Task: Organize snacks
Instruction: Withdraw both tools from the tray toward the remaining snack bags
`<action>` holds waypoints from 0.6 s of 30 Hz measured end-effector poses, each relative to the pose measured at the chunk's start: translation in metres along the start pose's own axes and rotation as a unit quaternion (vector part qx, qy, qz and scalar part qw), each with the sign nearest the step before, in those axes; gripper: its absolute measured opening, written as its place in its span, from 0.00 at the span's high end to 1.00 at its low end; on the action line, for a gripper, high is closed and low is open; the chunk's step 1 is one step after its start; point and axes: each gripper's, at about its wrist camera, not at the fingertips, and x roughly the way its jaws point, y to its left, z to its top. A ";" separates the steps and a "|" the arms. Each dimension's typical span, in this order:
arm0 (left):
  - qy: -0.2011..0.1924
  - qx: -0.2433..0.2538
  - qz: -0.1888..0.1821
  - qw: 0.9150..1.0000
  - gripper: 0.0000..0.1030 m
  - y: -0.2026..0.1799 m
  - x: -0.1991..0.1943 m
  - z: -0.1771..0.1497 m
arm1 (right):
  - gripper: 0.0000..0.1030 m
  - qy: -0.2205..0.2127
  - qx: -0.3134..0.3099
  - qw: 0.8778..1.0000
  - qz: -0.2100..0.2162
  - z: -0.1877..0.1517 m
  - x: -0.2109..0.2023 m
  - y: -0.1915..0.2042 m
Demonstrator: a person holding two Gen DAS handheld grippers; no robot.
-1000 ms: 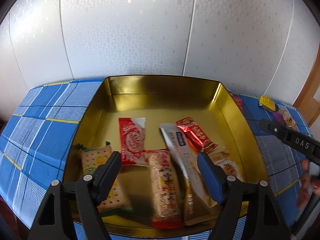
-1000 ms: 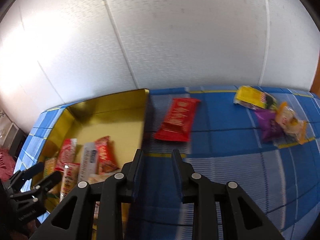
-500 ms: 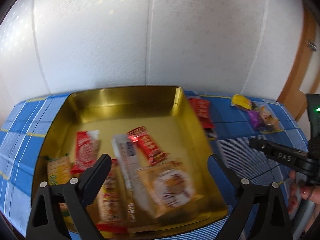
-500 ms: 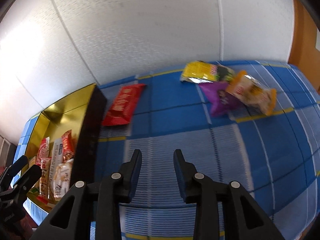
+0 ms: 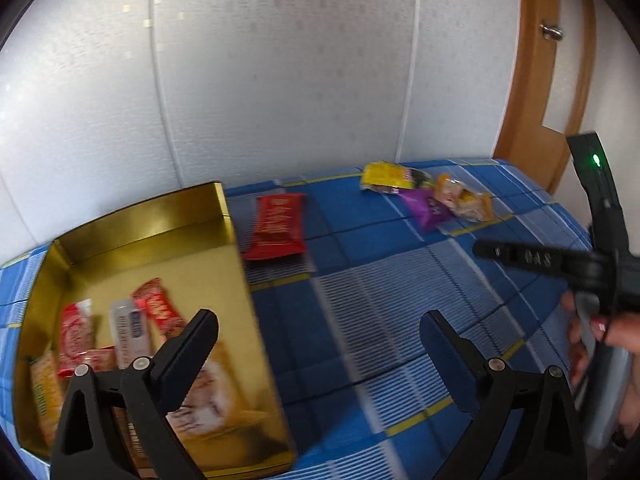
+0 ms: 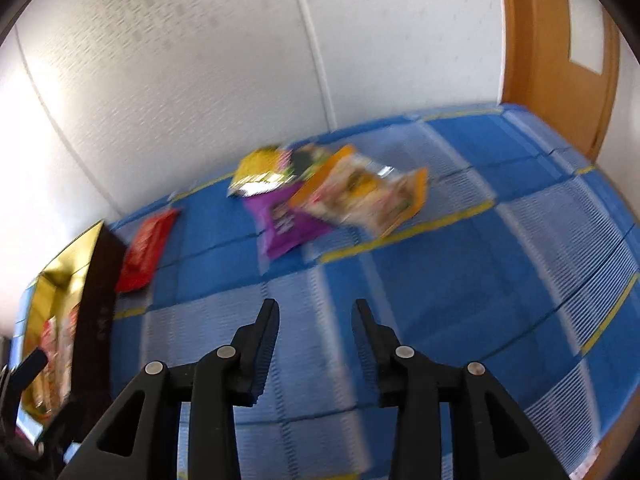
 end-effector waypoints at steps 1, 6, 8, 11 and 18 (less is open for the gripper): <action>0.002 0.003 -0.004 1.000 0.02 -0.005 0.003 0.000 | 0.63 -0.010 0.003 1.000 -0.004 0.006 0.001 -0.005; 0.010 0.014 -0.015 1.000 0.02 -0.021 0.013 -0.002 | 0.63 -0.046 0.016 0.999 -0.012 0.035 0.013 -0.017; 0.013 0.018 -0.017 1.000 0.02 -0.025 0.015 -0.002 | 0.62 -0.046 0.018 0.999 -0.015 0.045 0.020 -0.017; 0.017 0.019 -0.023 0.999 0.02 -0.027 0.018 -0.002 | 0.62 -0.046 0.019 0.999 0.000 0.056 0.029 -0.014; 0.027 -0.004 -0.025 0.999 0.02 -0.020 0.025 0.002 | 0.62 -0.053 -0.037 0.997 -0.030 0.073 0.052 -0.009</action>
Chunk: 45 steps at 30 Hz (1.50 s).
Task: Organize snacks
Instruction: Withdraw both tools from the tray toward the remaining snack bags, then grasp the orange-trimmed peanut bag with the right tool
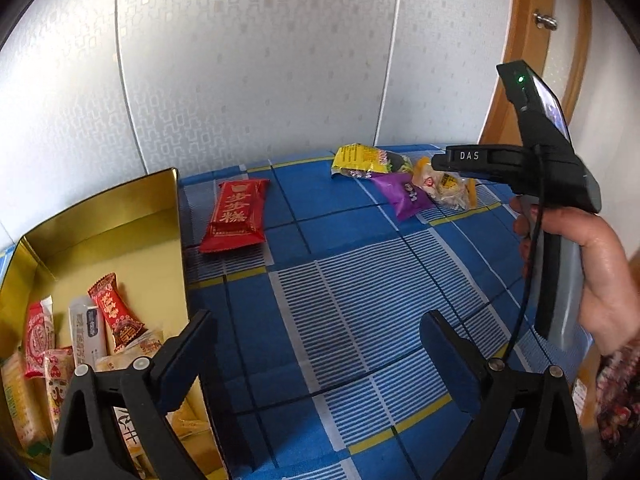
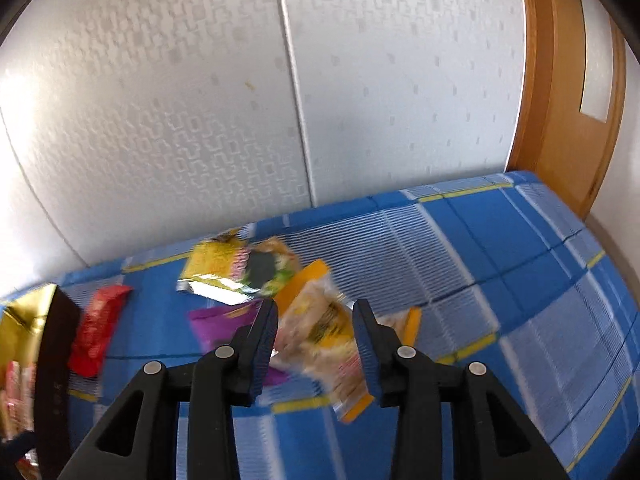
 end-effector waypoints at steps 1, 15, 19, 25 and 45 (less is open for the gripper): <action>0.003 -0.003 -0.003 1.000 0.02 0.001 0.001 0.000 | 0.61 0.004 0.003 1.000 0.002 0.001 0.006 -0.005; -0.005 0.025 0.005 1.000 0.02 -0.008 0.003 -0.003 | 0.60 0.047 0.082 0.995 -0.008 -0.020 -0.017 -0.060; -0.006 0.025 0.005 1.000 0.02 -0.009 0.003 -0.004 | 0.60 0.014 0.074 0.997 -0.034 -0.018 -0.033 -0.060; -0.011 0.017 0.007 1.000 0.02 -0.009 0.005 -0.002 | 0.58 -0.015 0.012 0.999 0.043 -0.006 -0.031 -0.013; -0.019 0.010 0.010 1.000 0.02 -0.003 0.001 -0.001 | 0.55 0.075 -0.058 0.985 0.144 -0.037 -0.026 0.021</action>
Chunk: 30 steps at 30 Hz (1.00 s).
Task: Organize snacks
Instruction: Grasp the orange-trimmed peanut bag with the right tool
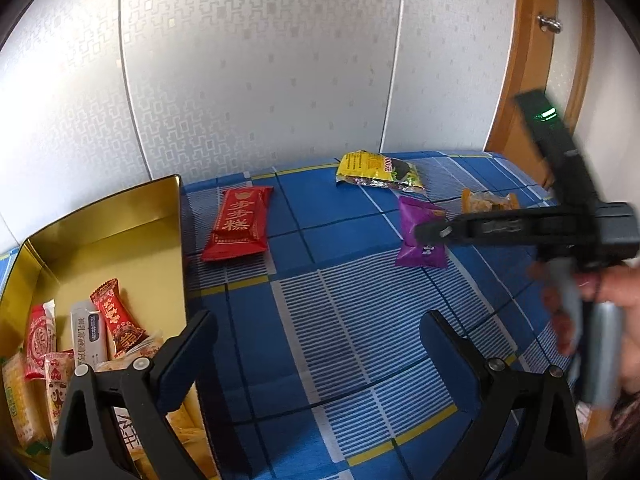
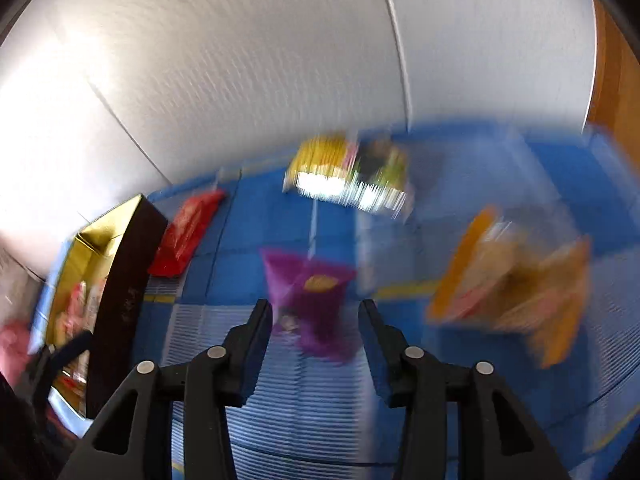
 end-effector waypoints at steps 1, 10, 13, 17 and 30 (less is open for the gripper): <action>-0.001 0.004 0.002 1.000 0.02 -0.002 0.000 -0.001 | 0.49 -0.033 -0.015 0.999 -0.017 0.004 -0.012 -0.003; 0.006 0.012 -0.002 1.000 0.02 -0.007 0.009 -0.005 | 0.22 -0.061 0.095 0.989 -0.098 0.023 0.007 -0.092; 0.004 0.011 -0.002 1.000 0.02 -0.007 0.010 -0.004 | 0.23 -0.015 0.118 0.991 -0.057 0.011 0.012 -0.100; 0.002 0.008 -0.008 1.000 0.02 -0.008 0.010 -0.002 | 0.23 -0.015 0.109 0.994 -0.027 -0.001 -0.010 -0.089; -0.002 0.026 -0.009 1.000 0.02 -0.013 0.010 -0.004 | 0.40 0.064 0.075 0.990 -0.103 -0.035 -0.006 -0.074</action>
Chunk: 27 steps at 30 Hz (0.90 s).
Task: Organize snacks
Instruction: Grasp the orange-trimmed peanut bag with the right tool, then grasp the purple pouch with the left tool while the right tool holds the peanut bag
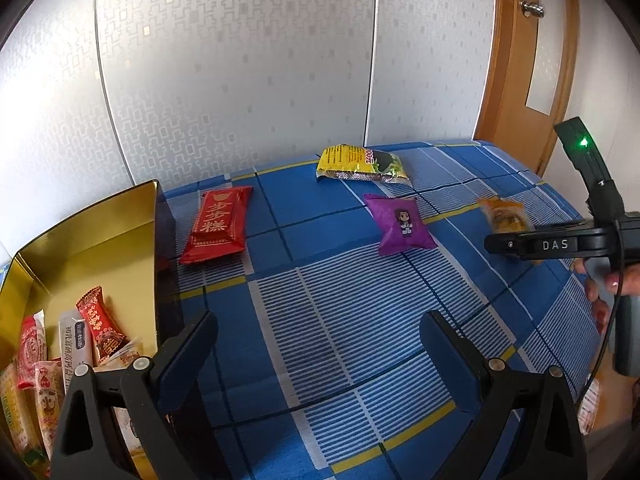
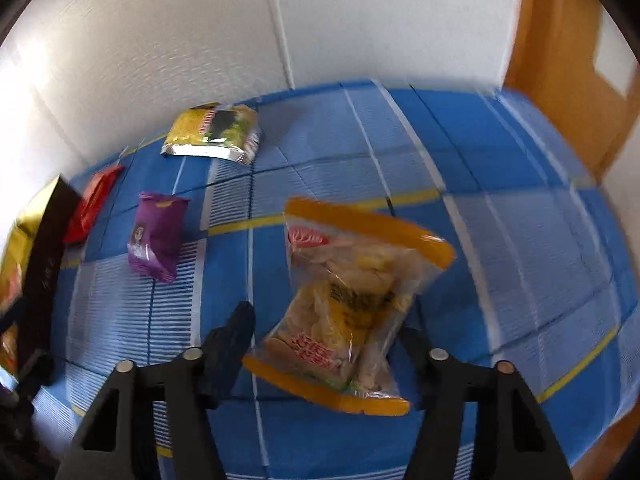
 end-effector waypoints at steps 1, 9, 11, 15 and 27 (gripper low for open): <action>-0.001 0.001 -0.001 1.000 0.02 0.000 0.000 0.000 | 0.41 -0.002 0.022 1.000 0.004 -0.001 -0.002 -0.004; 0.006 -0.019 -0.023 1.000 0.02 -0.008 0.004 0.005 | 0.41 -0.005 0.098 0.995 0.015 -0.022 -0.010 0.002; 0.006 -0.020 -0.026 0.999 0.02 -0.016 0.008 0.012 | 0.40 -0.002 0.084 0.996 0.001 -0.023 -0.013 0.011; 0.016 -0.018 -0.020 1.000 0.02 -0.029 0.027 0.030 | 0.37 0.007 0.077 0.997 -0.005 -0.024 -0.017 0.012; 0.029 0.016 0.000 0.999 0.02 -0.057 0.087 0.070 | 0.41 -0.004 0.111 0.993 0.037 -0.026 -0.025 -0.006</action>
